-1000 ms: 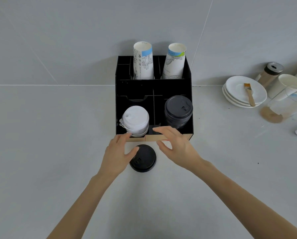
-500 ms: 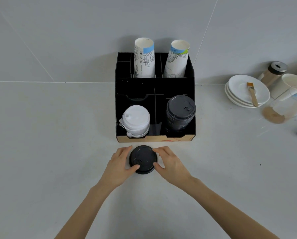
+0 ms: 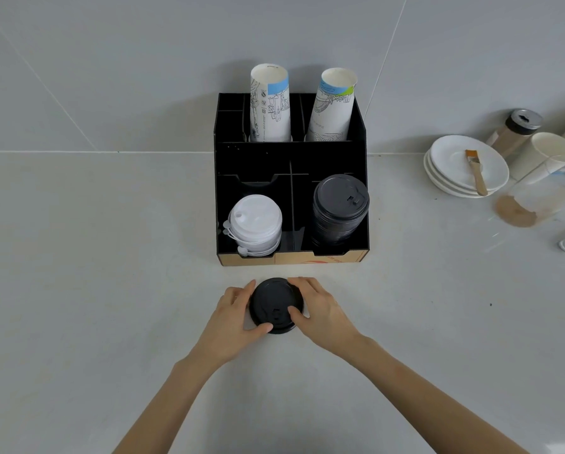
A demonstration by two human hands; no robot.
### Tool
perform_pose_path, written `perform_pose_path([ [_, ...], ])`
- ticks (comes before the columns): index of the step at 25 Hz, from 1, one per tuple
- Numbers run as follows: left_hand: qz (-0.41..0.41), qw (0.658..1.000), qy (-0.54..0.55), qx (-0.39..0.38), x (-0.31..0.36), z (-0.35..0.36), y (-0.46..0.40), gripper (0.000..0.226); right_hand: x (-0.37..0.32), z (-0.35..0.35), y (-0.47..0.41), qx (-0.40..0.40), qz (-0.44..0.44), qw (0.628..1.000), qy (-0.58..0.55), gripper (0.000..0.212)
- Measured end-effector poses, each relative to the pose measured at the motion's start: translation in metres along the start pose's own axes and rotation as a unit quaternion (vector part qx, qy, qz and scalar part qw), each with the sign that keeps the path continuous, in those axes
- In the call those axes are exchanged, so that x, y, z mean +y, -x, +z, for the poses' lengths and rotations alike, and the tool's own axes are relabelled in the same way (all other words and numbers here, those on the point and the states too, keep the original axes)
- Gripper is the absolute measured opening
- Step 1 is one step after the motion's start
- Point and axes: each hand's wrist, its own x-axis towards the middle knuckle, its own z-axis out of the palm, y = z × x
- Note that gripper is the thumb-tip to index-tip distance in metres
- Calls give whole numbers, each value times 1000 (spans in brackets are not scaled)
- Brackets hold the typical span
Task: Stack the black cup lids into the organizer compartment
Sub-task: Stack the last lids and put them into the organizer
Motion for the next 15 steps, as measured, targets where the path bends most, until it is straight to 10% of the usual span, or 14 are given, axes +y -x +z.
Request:
perform_pose_path([
  [15, 49, 998, 2, 35, 11, 13, 4, 68, 9, -2, 18, 39, 23, 999, 11, 43],
])
